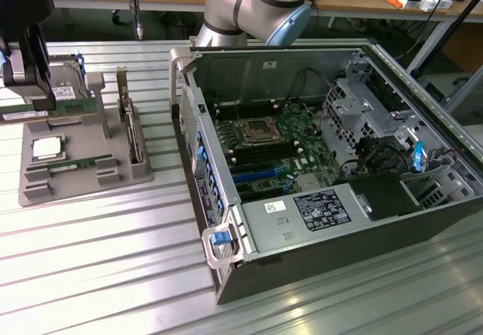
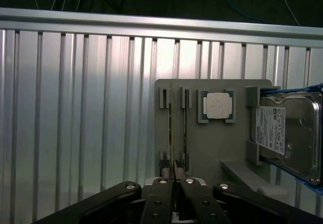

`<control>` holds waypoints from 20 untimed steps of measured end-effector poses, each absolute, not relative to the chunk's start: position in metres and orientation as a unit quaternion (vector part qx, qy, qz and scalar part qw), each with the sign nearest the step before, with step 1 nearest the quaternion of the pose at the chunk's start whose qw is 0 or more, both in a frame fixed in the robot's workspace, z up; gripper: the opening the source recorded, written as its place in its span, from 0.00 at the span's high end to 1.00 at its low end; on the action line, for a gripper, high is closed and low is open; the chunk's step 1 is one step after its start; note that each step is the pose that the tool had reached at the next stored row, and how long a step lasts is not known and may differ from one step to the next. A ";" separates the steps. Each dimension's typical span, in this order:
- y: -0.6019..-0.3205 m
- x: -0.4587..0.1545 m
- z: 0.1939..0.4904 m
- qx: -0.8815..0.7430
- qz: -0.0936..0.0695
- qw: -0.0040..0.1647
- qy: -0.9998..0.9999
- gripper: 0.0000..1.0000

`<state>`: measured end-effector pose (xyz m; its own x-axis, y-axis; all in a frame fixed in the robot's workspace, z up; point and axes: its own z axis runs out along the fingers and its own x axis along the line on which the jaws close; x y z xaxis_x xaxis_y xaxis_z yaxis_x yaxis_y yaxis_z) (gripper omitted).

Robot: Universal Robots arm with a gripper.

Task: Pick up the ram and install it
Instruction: 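Pick up the ram and move it above insertion slot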

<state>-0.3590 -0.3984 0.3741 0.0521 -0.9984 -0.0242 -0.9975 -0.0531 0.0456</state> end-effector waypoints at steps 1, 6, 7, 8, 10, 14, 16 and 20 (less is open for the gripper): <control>-0.398 -0.359 0.375 0.725 -0.024 0.008 -0.688 0.88; -0.398 -0.359 0.377 0.725 -0.024 0.008 -0.688 0.88; -0.398 -0.359 0.377 0.725 -0.024 0.008 -0.688 0.88; -0.398 -0.359 0.378 0.725 -0.024 0.008 -0.688 0.88; -0.398 -0.359 0.379 0.725 -0.024 0.008 -0.688 0.88; -0.398 -0.359 0.381 0.725 -0.024 0.008 -0.688 0.88; -0.398 -0.359 0.382 0.725 -0.024 0.008 -0.688 0.88; -0.398 -0.359 0.384 0.725 -0.024 0.008 -0.688 0.88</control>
<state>-0.3590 -0.3984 0.3835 0.0521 -0.9983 -0.0242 -0.9975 -0.0532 0.0455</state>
